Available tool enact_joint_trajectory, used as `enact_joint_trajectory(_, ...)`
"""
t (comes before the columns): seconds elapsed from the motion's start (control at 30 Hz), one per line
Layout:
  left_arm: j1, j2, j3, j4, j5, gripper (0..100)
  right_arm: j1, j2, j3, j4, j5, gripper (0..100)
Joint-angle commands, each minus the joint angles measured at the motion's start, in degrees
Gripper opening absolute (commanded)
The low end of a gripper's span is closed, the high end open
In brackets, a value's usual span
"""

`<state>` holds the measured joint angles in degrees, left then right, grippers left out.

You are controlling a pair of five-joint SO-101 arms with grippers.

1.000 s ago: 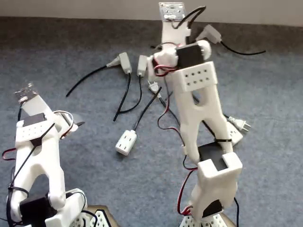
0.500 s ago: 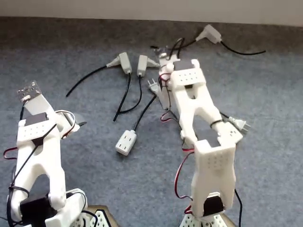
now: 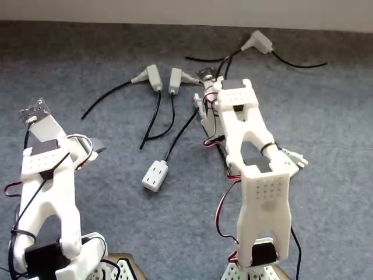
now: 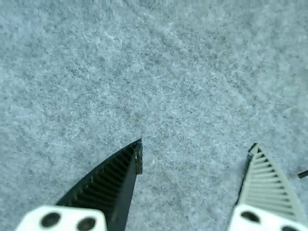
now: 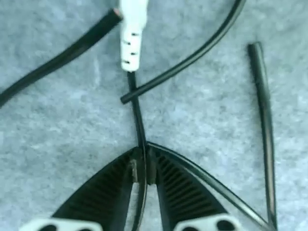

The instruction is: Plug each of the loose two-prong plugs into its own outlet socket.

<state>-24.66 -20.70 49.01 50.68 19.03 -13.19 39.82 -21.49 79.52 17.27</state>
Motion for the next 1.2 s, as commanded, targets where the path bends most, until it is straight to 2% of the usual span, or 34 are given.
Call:
enact_joint_trajectory(0.0,1.10,-1.36,-0.22,-0.79,-0.53,33,0.31,0.04,-3.65,8.22,0.62,1.2)
enact_joint_trajectory(0.2,1.10,-1.36,-0.22,-0.79,-0.44,33,0.84,-0.13,-16.48,21.85,0.44,1.1)
enact_joint_trajectory(0.4,1.19,-1.36,-0.22,-0.79,-0.44,33,3.47,-3.30,-16.57,21.58,-2.55,2.5)
enact_joint_trajectory(0.5,1.19,-1.36,-0.22,-0.79,-0.44,33,3.21,-4.35,-17.01,21.23,-2.73,11.8)
enact_joint_trajectory(0.6,1.19,-1.36,-0.22,-0.79,-0.44,33,1.45,-3.82,-17.01,17.71,-4.92,20.8)
enact_joint_trajectory(0.8,1.01,-1.36,-0.22,-0.79,-0.44,33,-2.77,0.04,-17.01,7.96,-5.54,21.1)
enact_joint_trajectory(1.17,1.01,-1.36,-0.13,-0.79,-0.44,33,-4.97,6.20,-17.01,0.04,-5.89,18.6)
